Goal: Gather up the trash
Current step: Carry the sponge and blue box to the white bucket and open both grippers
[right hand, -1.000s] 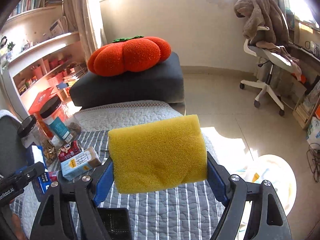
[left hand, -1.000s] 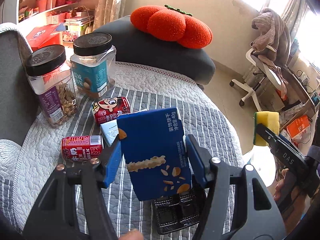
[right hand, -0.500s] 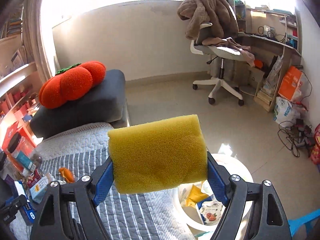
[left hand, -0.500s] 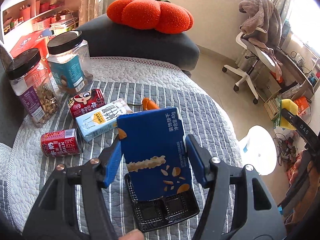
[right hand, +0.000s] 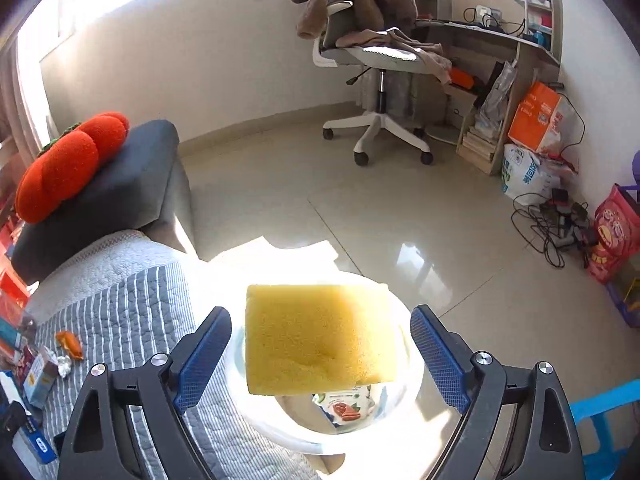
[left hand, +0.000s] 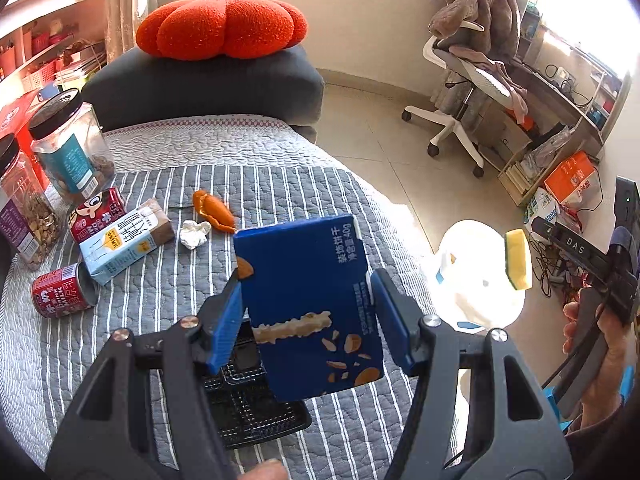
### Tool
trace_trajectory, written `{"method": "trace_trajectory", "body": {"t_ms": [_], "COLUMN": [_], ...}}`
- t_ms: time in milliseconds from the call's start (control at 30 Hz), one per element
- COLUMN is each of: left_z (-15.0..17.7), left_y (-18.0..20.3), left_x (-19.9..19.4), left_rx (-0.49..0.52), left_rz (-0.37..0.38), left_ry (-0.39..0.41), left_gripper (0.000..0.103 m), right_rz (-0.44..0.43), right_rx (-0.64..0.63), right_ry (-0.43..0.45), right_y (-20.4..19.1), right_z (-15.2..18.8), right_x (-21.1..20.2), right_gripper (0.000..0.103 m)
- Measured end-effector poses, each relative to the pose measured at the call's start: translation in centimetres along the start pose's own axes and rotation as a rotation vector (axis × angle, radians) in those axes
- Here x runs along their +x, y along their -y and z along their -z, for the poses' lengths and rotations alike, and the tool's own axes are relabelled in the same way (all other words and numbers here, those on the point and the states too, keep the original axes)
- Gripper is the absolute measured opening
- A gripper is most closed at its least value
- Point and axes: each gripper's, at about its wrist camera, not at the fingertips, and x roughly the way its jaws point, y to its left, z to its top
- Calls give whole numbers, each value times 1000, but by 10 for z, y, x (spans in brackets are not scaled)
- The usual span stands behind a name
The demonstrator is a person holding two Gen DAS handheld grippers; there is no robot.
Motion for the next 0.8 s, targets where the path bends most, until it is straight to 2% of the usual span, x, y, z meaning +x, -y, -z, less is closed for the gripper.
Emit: {"method": "trace_trajectory", "body": {"t_ms": [33, 167, 433, 633, 800], "left_z": [0, -6, -30, -36, -37], "left_y": [7, 40, 126, 181, 211], "left_x": [2, 16, 36, 58, 75], "left_rx": [0, -15, 67, 147, 192], "left_rz": [10, 75, 152, 172, 183], "left_ry": [0, -25, -21, -36, -54], "left_gripper": [63, 63, 64, 64, 63], "right_rz": [1, -1, 40, 71, 113], "right_rx": [10, 56, 154, 229, 264], "right_ry": [10, 41, 86, 97, 99], "right_y": [7, 32, 88, 130, 157], "right_z": [-1, -8, -18, -20, -20], "right_x": [-3, -13, -30, -38, -39], "right_gripper": [103, 103, 103, 103, 103]}}
